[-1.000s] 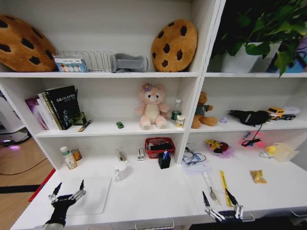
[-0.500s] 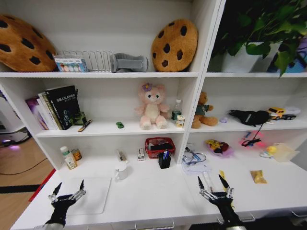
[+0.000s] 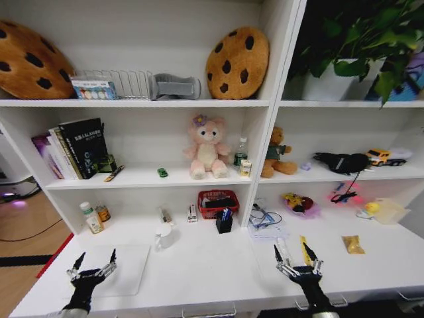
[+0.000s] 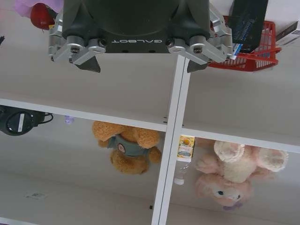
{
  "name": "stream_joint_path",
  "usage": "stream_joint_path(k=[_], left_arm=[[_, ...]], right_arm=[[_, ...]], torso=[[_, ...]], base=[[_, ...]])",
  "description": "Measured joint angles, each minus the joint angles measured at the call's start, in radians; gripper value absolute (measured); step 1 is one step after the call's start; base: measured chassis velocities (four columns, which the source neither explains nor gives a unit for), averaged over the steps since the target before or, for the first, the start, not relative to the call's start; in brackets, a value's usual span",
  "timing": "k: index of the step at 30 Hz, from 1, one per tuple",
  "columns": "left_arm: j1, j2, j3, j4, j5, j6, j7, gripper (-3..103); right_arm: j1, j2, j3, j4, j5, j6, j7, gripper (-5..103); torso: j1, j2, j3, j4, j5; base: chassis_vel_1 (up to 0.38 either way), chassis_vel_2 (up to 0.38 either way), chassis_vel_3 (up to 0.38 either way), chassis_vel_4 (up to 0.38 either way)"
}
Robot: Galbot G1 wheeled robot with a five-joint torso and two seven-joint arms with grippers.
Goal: Organize the objects on the table.
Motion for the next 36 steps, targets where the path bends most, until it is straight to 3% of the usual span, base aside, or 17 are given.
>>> stream_joint_path(k=[36], left_arm=[[0.0,0.0,0.0,0.0,0.0,0.0,0.0,100]], right_arm=[[0.036,-0.008,0.039,-0.05,0.016,0.019,0.025,100]], torso=[[0.0,0.0,0.0,0.0,0.0001]], base=[[-0.075,-0.067,0.074,0.077]])
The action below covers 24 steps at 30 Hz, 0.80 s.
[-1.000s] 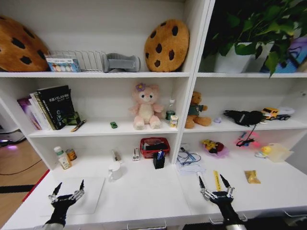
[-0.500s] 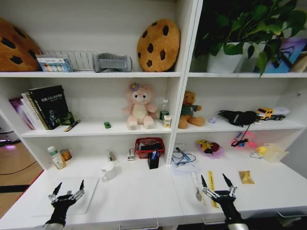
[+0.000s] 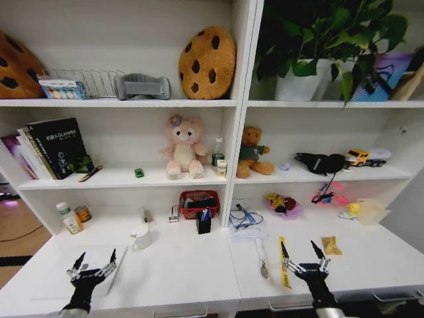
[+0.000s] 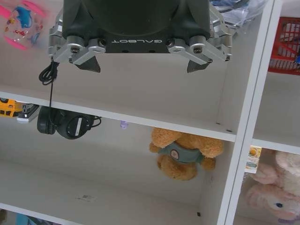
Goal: Organize the objects on the table.
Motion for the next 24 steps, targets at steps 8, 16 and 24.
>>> stream_joint_path(k=[8,16,24], left_arm=[[0.0,0.0,0.0,0.0,0.0,0.0,0.0,100],[0.0,0.0,0.0,0.0,0.0,0.0,0.0,100],[0.0,0.0,0.0,0.0,0.0,0.0,0.0,100]], right_arm=[[-0.001,-0.003,0.016,-0.002,0.008,0.004,0.003,100],[-0.001,-0.004,0.028,0.003,0.013,0.001,0.005,100],[-0.004,-0.006,0.04,0.001,0.02,0.002,0.006,100]], torso=[[0.0,0.0,0.0,0.0001,0.0001],[0.0,0.0,0.0,-0.0001,-0.0001],[0.0,0.0,0.0,0.0,0.0002]], base=[[-0.109,-0.107,0.107,0.099],[-0.093,-0.098,0.089,0.093],[-0.15,-0.14,0.134,0.143]])
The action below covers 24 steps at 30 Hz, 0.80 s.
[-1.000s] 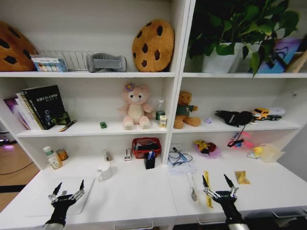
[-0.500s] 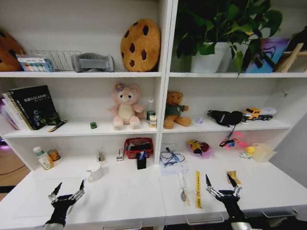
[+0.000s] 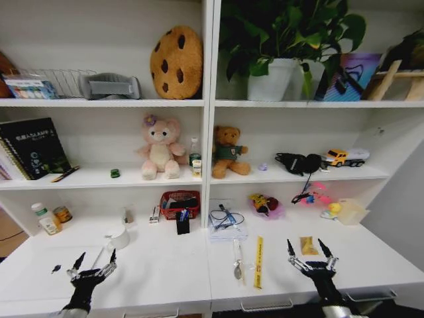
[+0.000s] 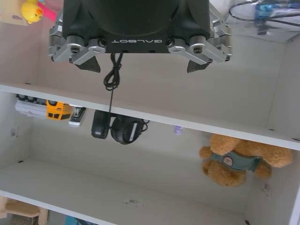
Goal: Organize the objects on the table.
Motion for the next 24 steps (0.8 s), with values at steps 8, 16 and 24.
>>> stream_joint_path(k=[8,16,24], left_arm=[[0.0,0.0,0.0,0.0,0.0,0.0,0.0,100],[0.0,0.0,0.0,0.0,0.0,0.0,0.0,100],[0.0,0.0,0.0,0.0,0.0,0.0,0.0,100]], right_arm=[[0.006,0.0,0.002,-0.01,0.013,-0.001,0.01,100],[0.089,-0.055,-0.012,-0.063,0.166,-0.147,0.054,100],[0.264,-0.142,-0.053,-0.181,0.228,-0.34,0.097,100]], torso=[[0.0,0.0,0.0,0.0,-0.0009],[0.0,0.0,0.0,-0.0001,0.0002],[0.0,0.0,0.0,0.0002,-0.0003]], base=[[-0.161,-0.16,0.148,0.163],[-0.05,-0.051,0.048,0.051],[0.01,0.013,-0.006,-0.005]])
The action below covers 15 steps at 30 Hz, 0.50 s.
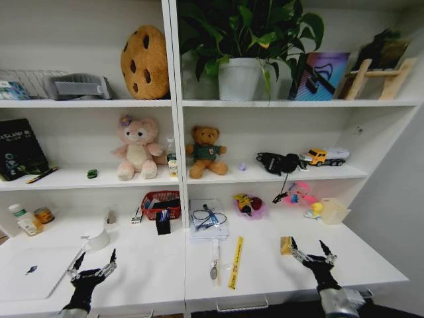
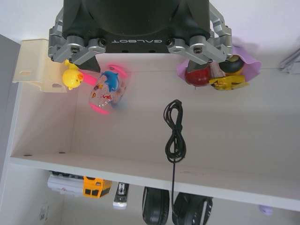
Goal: Organize the objects on the table.
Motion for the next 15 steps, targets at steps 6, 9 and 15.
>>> stream_joint_path(k=[6,9,15], left_arm=[[0.0,0.0,0.0,0.0,0.0,0.0,0.0,100],[0.0,0.0,0.0,0.0,0.0,0.0,0.0,100],[0.0,0.0,0.0,0.0,0.0,0.0,0.0,100]], right_arm=[[0.074,-0.033,-0.031,-0.11,0.032,-0.051,0.009,100],[0.103,-0.04,-0.05,-0.148,0.038,-0.06,0.005,100],[0.146,-0.044,-0.074,-0.192,0.045,-0.083,-0.005,100]], torso=[[0.0,0.0,0.0,-0.0007,0.0003],[0.0,0.0,0.0,-0.0007,0.0001],[0.0,0.0,0.0,-0.0004,0.0]], base=[[0.0,0.0,0.0,0.0],[0.0,0.0,0.0,0.0],[0.0,0.0,0.0,0.0]])
